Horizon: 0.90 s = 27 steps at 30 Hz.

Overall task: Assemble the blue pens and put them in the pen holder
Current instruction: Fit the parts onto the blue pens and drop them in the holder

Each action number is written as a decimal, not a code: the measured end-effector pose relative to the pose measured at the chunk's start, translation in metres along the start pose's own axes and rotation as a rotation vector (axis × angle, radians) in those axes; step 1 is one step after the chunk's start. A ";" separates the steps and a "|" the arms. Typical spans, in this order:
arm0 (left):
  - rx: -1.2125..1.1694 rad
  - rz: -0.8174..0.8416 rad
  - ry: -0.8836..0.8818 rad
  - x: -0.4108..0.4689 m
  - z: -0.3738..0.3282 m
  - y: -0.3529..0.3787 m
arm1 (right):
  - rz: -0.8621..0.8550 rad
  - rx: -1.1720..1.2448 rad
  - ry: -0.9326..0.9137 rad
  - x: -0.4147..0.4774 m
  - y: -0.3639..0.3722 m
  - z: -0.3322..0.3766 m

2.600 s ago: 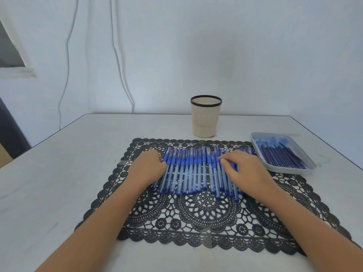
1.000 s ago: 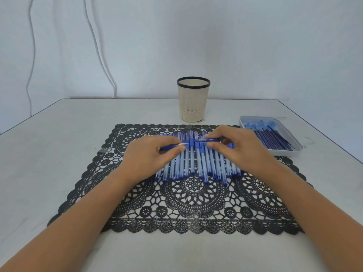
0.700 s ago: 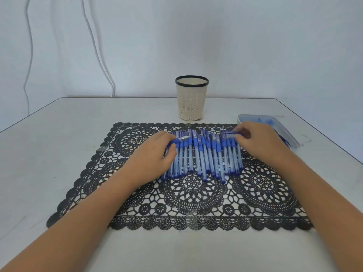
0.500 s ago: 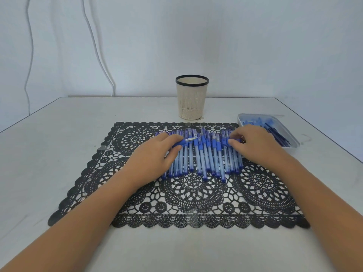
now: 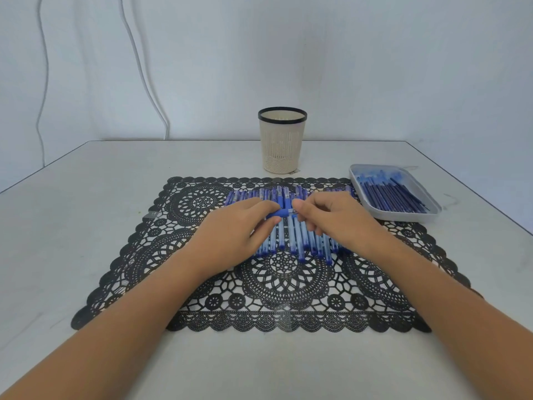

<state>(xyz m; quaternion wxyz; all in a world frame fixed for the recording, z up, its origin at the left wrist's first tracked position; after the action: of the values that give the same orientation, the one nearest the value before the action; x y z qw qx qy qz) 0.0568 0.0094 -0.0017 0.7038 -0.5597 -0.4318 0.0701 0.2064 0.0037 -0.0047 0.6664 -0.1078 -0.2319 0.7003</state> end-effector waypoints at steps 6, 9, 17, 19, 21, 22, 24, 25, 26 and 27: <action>-0.063 0.036 -0.008 0.001 0.003 0.002 | 0.004 0.020 -0.083 -0.001 0.000 0.004; -0.148 0.034 -0.026 0.003 0.004 0.001 | -0.035 -0.039 -0.204 -0.004 -0.002 0.011; -0.232 0.094 -0.107 0.003 0.012 0.003 | -0.084 -0.060 -0.286 -0.006 0.000 0.016; -0.141 0.093 -0.086 0.002 0.011 0.004 | -0.059 -0.076 -0.161 -0.003 0.001 0.008; -0.107 0.081 -0.064 0.001 0.010 0.004 | -0.005 -0.064 -0.082 -0.002 0.002 0.003; -0.105 0.073 -0.059 0.001 0.010 0.004 | 0.018 -0.045 -0.077 -0.002 0.002 0.003; -0.110 0.060 -0.066 0.001 0.011 0.003 | 0.068 0.019 -0.083 -0.002 0.003 0.004; -0.109 0.052 -0.068 0.002 0.012 0.003 | 0.085 0.049 -0.081 -0.002 0.004 0.004; -0.107 0.042 -0.065 0.002 0.011 0.002 | 0.086 0.070 -0.079 -0.001 0.005 0.004; -0.104 0.033 -0.057 0.001 0.010 0.002 | 0.078 0.064 -0.073 -0.001 0.006 0.004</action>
<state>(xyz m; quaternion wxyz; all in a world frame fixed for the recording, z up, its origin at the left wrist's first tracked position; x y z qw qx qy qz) 0.0512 0.0184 -0.0022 0.6600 -0.6005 -0.4452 0.0751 0.1998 0.0017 -0.0042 0.6329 -0.0698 -0.2291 0.7363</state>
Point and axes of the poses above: each hand's wrist, its own x-axis towards the middle knuckle, its own y-axis out of the palm, z = x × y, the point moved 6 cm from there along x, towards the middle knuckle, and after that the axes turned 9 degrees about x, right-handed, at the moved point
